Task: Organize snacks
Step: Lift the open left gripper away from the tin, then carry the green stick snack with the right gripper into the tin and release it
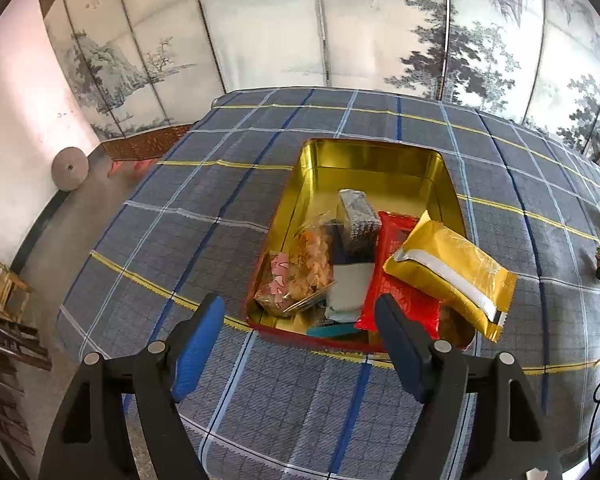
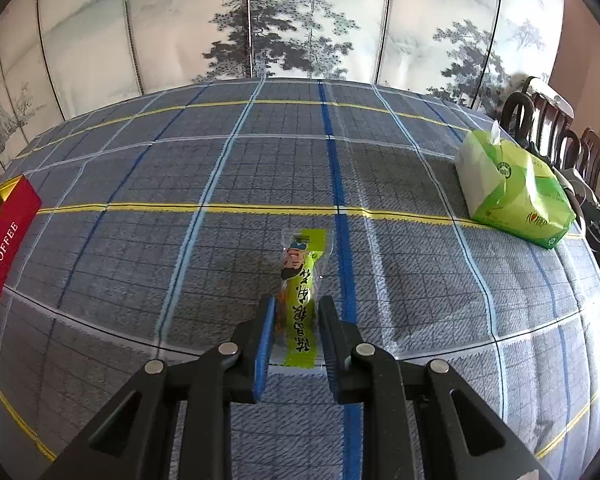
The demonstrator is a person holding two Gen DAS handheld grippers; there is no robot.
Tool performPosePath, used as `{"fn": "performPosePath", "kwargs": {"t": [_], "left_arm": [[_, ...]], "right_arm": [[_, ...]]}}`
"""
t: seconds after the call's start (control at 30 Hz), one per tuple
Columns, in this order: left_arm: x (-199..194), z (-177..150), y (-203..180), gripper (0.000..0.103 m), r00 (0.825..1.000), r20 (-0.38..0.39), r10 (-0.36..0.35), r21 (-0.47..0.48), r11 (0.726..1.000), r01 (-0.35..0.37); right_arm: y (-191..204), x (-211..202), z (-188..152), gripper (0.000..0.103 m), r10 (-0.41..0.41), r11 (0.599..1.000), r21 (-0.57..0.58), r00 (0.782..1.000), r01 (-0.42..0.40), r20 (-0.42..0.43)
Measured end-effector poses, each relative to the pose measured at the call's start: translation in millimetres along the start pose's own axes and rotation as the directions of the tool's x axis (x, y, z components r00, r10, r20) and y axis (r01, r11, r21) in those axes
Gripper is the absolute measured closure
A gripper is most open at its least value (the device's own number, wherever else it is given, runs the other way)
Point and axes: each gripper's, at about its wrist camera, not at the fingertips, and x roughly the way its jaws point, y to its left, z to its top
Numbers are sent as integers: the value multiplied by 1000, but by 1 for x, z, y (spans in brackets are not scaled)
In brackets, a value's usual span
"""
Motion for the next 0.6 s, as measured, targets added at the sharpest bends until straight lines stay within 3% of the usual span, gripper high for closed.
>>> {"fn": "performPosePath", "kwargs": {"t": [0.27, 0.6], "left_arm": [[7, -2, 9, 27, 1000, -11, 11, -31, 999, -11], [12, -9, 27, 24, 999, -31, 22, -67, 997, -24]], "right_arm": [[29, -22, 3, 80, 55, 998, -27, 998, -55, 3], [96, -56, 5, 80, 143, 983, -119, 989, -140, 24]]}}
